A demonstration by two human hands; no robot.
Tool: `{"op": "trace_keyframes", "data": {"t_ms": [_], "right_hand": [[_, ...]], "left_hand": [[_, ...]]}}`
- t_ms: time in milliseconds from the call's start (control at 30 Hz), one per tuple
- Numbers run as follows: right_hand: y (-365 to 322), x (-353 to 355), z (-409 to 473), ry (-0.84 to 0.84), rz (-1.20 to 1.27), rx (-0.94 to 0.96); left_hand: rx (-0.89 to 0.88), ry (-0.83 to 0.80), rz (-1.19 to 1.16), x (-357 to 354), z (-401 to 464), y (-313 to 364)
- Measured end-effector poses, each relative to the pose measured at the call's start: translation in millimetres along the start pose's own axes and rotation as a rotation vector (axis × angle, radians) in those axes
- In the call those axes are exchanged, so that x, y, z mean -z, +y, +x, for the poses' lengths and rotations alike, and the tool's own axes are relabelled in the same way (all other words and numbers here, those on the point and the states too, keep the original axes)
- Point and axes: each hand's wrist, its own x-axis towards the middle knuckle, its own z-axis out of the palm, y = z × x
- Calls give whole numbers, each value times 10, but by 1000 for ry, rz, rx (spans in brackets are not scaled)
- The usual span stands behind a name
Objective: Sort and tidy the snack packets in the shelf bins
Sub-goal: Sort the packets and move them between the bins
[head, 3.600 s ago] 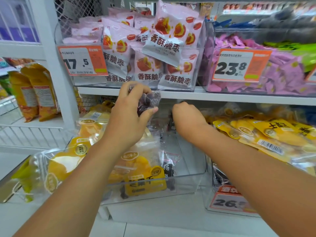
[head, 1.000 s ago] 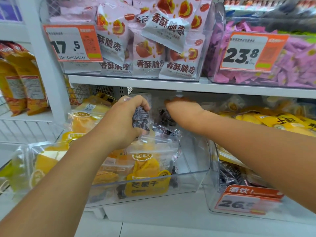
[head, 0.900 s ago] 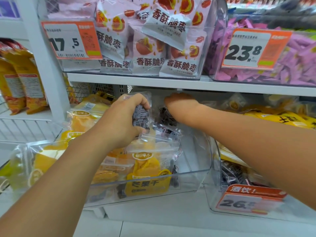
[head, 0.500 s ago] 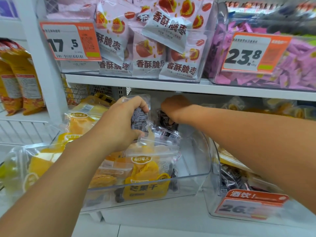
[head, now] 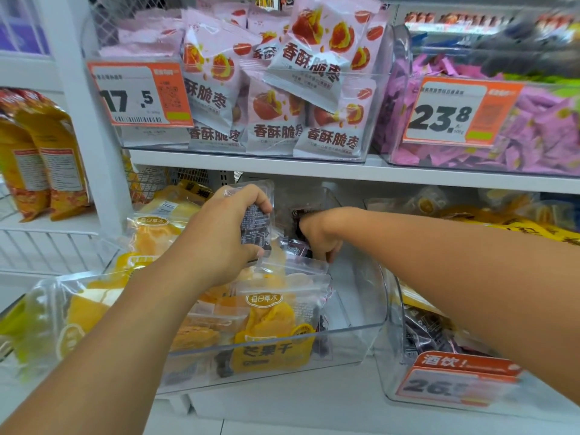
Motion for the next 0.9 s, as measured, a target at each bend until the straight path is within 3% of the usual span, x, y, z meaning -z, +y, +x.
{"op": "trace_keyframes", "data": {"t_ms": [100, 267, 433, 633, 833, 900], "right_hand": [[-38, -58, 61, 49, -18, 3], [10, -10, 71, 332, 397, 141], [-57, -16, 119, 467, 717, 236], [-72, -110, 119, 157, 1082, 347], [104, 39, -252, 320, 990, 312], [125, 29, -502, 327, 1051, 440]], "left_hand": [[-2, 3, -12, 5, -2, -7], [-16, 4, -43, 6, 17, -20], [-30, 12, -46, 8, 13, -29], [-3, -5, -9, 9, 26, -13], [-5, -23, 5, 18, -8, 36], [-23, -6, 10, 10, -32, 65]]}}
